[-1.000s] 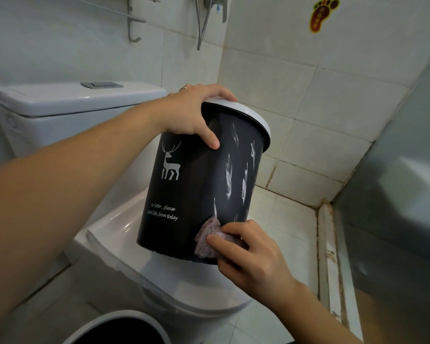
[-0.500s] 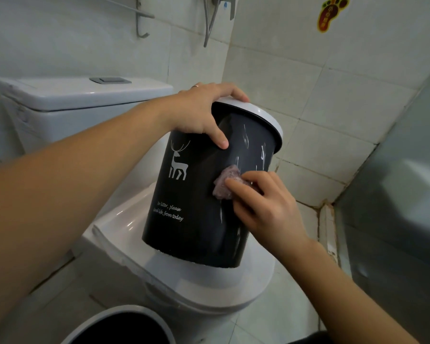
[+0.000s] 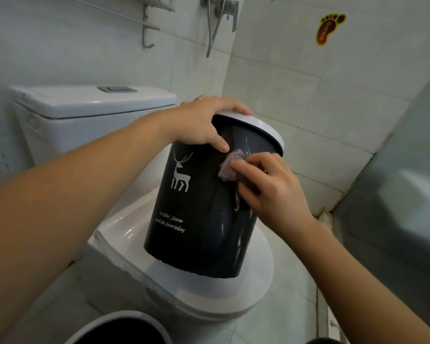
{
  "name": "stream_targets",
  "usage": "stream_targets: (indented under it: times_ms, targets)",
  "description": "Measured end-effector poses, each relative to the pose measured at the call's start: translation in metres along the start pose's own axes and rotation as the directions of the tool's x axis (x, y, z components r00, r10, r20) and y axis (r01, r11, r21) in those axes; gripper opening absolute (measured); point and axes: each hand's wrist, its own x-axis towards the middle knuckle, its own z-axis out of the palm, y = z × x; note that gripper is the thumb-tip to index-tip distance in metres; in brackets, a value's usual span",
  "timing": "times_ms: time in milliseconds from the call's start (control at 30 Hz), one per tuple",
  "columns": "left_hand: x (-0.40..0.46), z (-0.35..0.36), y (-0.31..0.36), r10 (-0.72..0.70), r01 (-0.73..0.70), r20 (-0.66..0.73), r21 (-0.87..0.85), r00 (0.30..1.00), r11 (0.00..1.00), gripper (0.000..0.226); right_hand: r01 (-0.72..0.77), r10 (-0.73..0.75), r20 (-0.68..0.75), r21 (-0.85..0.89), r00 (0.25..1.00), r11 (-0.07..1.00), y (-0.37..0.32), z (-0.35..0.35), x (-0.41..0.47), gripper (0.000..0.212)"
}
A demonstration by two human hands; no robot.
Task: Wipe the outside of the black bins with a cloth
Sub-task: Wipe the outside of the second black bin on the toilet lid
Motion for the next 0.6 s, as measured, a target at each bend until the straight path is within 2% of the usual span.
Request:
stream_targets:
  times_ms: [133,400,600]
  targets:
    - [-0.007,-0.004,-0.001,0.014,-0.014,-0.025,0.005,1.0,1.0,0.076,0.0,0.0,-0.014,0.024,1.0,1.0,-0.006,0.001,-0.004,0.027]
    - [-0.01,-0.001,0.005,0.042,-0.036,-0.064,0.087,0.997,0.996,0.074,0.046,-0.046,0.063,0.006,0.997,0.999,-0.011,-0.008,-0.009,0.023]
    - [-0.006,0.0,0.011,0.042,-0.038,-0.029,0.108,0.999,0.993,0.063,-0.103,0.103,-0.019,0.005,0.995,0.995,-0.001,-0.015,0.026,0.028]
